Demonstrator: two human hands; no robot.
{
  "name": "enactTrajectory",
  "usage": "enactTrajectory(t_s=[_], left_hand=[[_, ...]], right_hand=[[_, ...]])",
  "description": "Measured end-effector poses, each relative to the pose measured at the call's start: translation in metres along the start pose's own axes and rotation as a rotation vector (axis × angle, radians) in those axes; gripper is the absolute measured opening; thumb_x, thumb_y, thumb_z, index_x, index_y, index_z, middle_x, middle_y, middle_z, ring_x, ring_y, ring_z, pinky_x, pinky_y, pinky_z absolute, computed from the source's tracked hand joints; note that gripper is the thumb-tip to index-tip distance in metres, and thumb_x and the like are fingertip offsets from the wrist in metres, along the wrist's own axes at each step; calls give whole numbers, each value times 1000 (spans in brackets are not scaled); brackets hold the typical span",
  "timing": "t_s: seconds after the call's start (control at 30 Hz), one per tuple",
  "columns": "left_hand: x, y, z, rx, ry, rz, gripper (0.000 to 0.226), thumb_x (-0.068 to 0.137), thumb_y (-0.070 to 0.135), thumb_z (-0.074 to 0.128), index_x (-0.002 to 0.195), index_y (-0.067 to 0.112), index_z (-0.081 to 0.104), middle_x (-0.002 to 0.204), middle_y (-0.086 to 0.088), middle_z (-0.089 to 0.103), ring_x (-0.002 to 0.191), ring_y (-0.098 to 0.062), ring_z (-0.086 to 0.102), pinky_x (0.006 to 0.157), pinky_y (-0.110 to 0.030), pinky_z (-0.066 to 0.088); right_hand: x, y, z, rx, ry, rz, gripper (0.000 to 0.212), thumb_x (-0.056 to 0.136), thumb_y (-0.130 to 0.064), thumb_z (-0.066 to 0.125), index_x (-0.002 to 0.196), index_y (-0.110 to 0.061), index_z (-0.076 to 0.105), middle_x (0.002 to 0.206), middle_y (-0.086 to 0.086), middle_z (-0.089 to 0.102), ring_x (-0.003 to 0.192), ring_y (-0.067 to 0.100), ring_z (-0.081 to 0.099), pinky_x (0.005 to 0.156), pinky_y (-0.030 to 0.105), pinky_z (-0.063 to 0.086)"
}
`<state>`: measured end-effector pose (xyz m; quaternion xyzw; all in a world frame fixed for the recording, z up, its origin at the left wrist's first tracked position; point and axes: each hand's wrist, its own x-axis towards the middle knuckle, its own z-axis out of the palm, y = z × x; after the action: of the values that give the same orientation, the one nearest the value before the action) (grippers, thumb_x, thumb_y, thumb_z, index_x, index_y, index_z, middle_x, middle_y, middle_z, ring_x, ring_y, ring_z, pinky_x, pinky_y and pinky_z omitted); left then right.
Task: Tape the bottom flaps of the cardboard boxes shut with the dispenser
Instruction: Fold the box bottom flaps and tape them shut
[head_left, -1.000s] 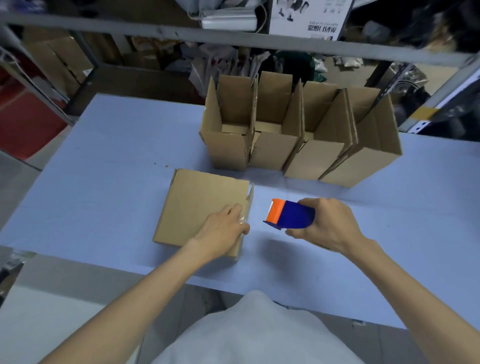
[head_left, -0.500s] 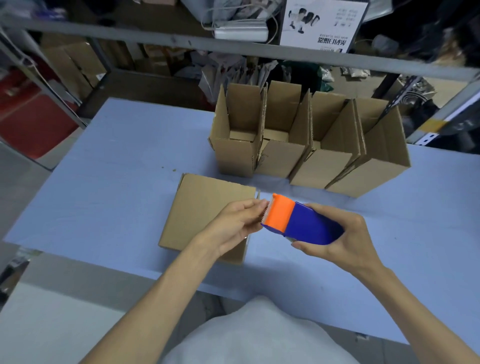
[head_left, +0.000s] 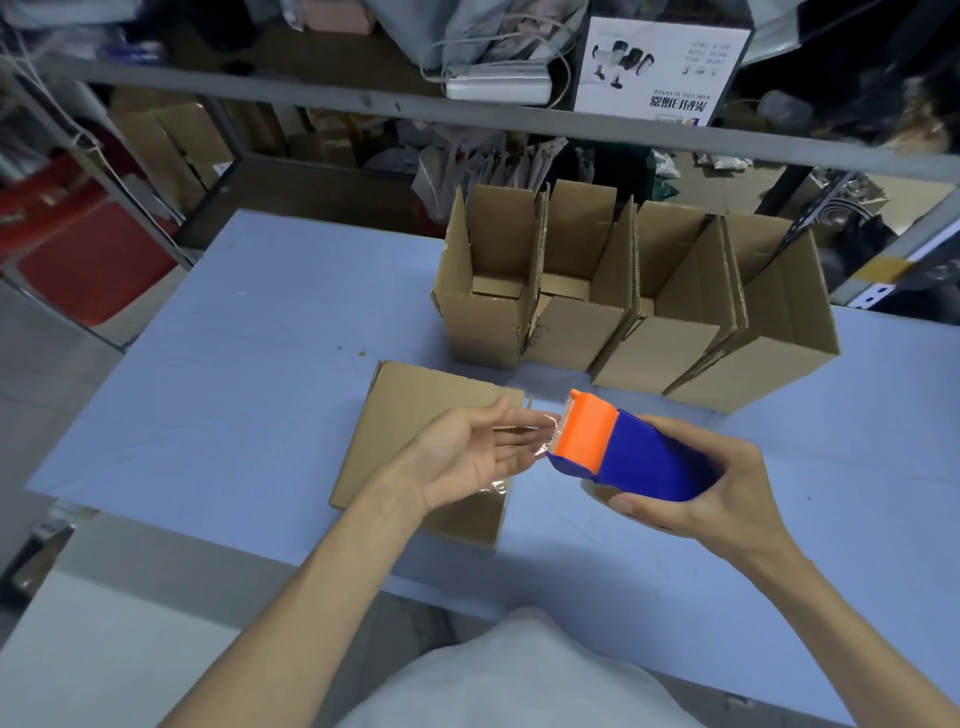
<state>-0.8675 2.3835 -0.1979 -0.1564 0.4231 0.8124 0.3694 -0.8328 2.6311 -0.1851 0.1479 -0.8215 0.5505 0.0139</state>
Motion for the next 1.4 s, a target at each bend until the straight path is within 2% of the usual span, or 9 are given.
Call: enactTrajectory(t_s=[0.13,0.27,0.37,0.53,0.8,1.07,1.17,1.23,1.4], left_hand=[[1,-1,3,468,104,86,15,91,18,64,100,10,73,71,8,71,70,-3,66,74,-20,54],[4,-6,7,704,369,272,8,87,10,69,89,5,75,82,-9,74,74,-16,68,79,-35,58],[7,-7,4,983,505,379,8,84,14,71,79,11,77,71,-2,72,65,-11,65,67,-29,55],[18,-6,-10,1058,538,290,14,84,4,65,72,6,74,64,-1,67,67,-17,64,69,-33,54],[26,-1,-37,1226,742,278,19,77,9,70,58,12,69,60,6,64,65,-12,59,60,-23,40],[21,-7,-49,1201,628,311,10,79,12,74,71,17,75,50,18,60,50,5,54,59,-15,41],[25,-13,-55,1127,674,378,7,76,14,79,79,17,74,52,14,62,66,-3,62,71,-23,49],[26,-16,-56,1125,712,362,26,73,20,84,91,17,66,54,11,62,84,-9,63,82,-29,49],[30,-20,-58,1088,766,400,31,71,18,82,78,26,53,48,14,57,76,-17,65,74,-35,51]], right_hand=[[2,0,1,-49,-46,-20,67,49,-50,86,110,-51,59,104,-28,65,99,5,63,66,13,54],[5,3,8,-118,-82,-19,67,51,-58,82,111,-45,57,103,-29,64,100,3,61,67,12,53],[9,9,11,-159,-117,-6,67,52,-55,86,111,-45,57,104,-27,63,99,4,62,67,18,55],[23,24,20,-272,-201,32,64,54,-43,91,111,-30,66,98,-16,69,86,10,65,67,34,58],[11,44,5,-443,-239,128,56,53,-47,84,104,-31,68,86,-19,69,75,7,64,65,32,55],[12,59,-8,-570,-272,215,59,52,-52,84,106,-31,69,90,-16,70,77,11,63,69,33,53],[10,61,-11,-566,-265,227,57,51,-53,82,102,-33,69,85,-17,70,74,11,63,66,34,54],[10,63,-11,-573,-262,222,56,51,-54,80,101,-33,68,84,-17,69,73,11,62,65,35,54],[10,66,-8,-593,-264,241,59,54,-51,82,107,-31,67,90,-15,70,78,12,63,68,36,55]])
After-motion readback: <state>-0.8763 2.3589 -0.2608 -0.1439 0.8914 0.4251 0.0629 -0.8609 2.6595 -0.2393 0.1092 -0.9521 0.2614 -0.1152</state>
